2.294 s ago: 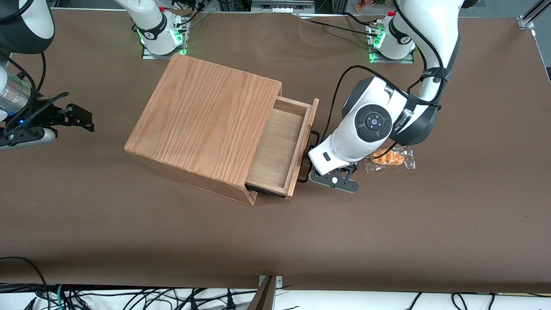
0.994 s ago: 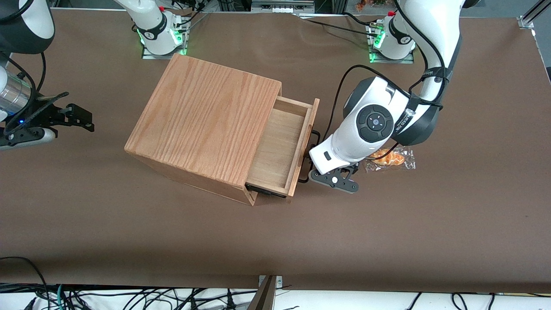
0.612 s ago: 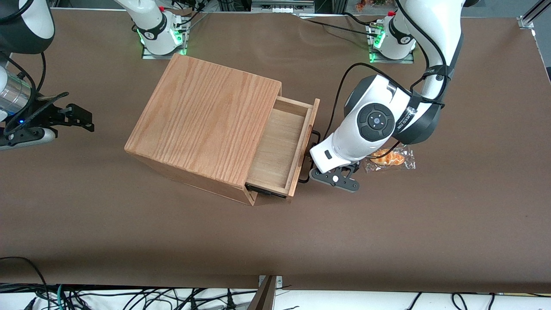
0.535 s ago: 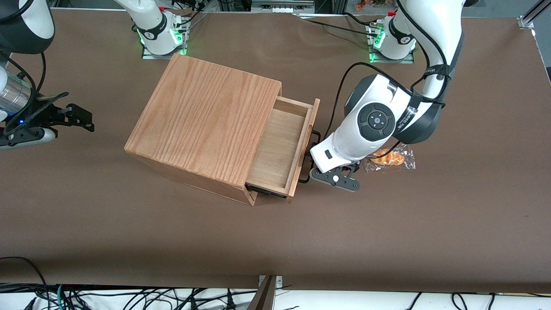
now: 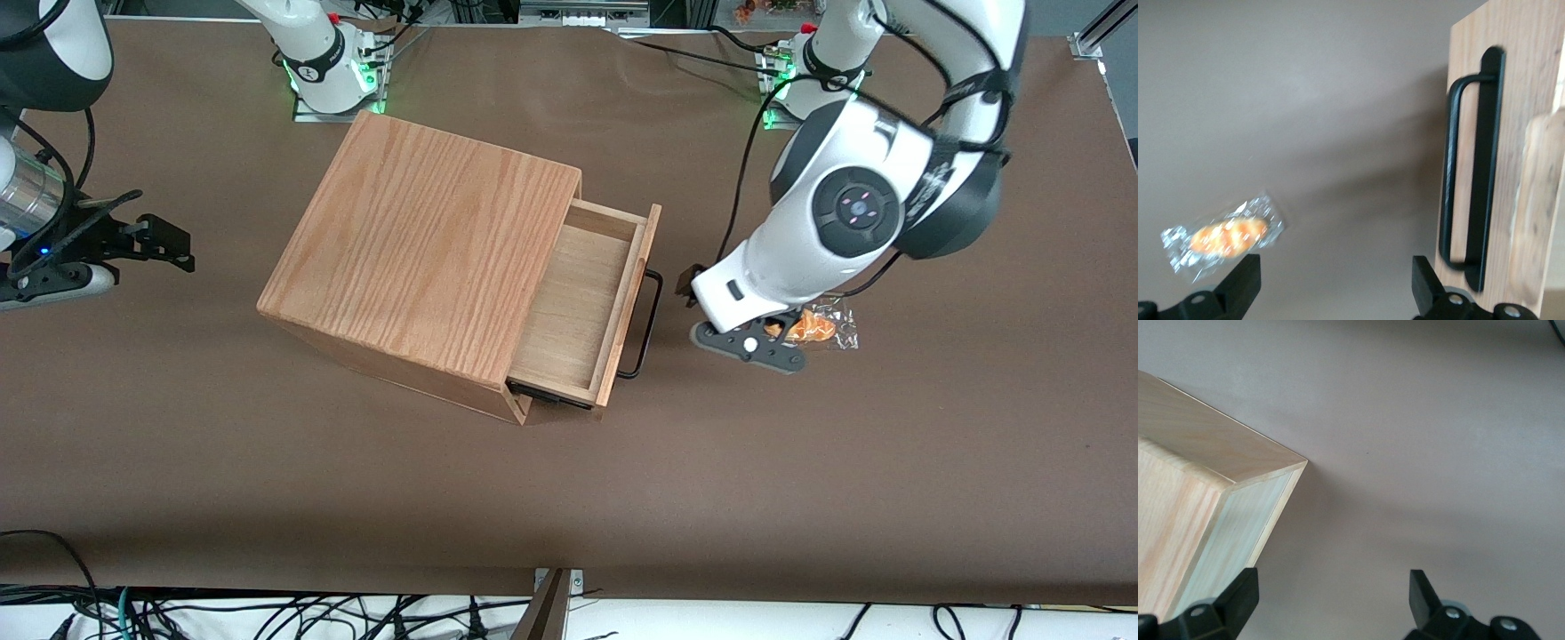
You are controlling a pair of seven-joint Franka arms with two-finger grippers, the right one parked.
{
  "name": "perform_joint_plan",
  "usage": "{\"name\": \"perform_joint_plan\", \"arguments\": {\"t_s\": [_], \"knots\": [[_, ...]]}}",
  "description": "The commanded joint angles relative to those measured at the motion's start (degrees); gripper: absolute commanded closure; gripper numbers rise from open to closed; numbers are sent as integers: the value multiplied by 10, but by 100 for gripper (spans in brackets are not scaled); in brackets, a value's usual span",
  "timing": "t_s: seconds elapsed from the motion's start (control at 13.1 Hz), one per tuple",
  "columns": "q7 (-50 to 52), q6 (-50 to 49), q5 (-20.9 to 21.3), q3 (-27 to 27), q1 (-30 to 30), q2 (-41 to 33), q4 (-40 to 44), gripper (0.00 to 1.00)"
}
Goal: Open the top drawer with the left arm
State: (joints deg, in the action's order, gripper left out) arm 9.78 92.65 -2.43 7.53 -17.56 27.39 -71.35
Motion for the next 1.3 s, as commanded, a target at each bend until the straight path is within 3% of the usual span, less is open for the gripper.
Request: {"name": "perform_joint_plan", "arguments": {"t_s": [0.0, 0.69, 1.07, 1.22], "knots": [[-13, -34, 17, 2, 30, -33, -16, 0], [-107, -123, 14, -35, 137, -125, -33, 0], [-115, 12, 13, -37, 160, -236, -229, 0], [-115, 37, 12, -36, 160, -275, -265, 0]]}}
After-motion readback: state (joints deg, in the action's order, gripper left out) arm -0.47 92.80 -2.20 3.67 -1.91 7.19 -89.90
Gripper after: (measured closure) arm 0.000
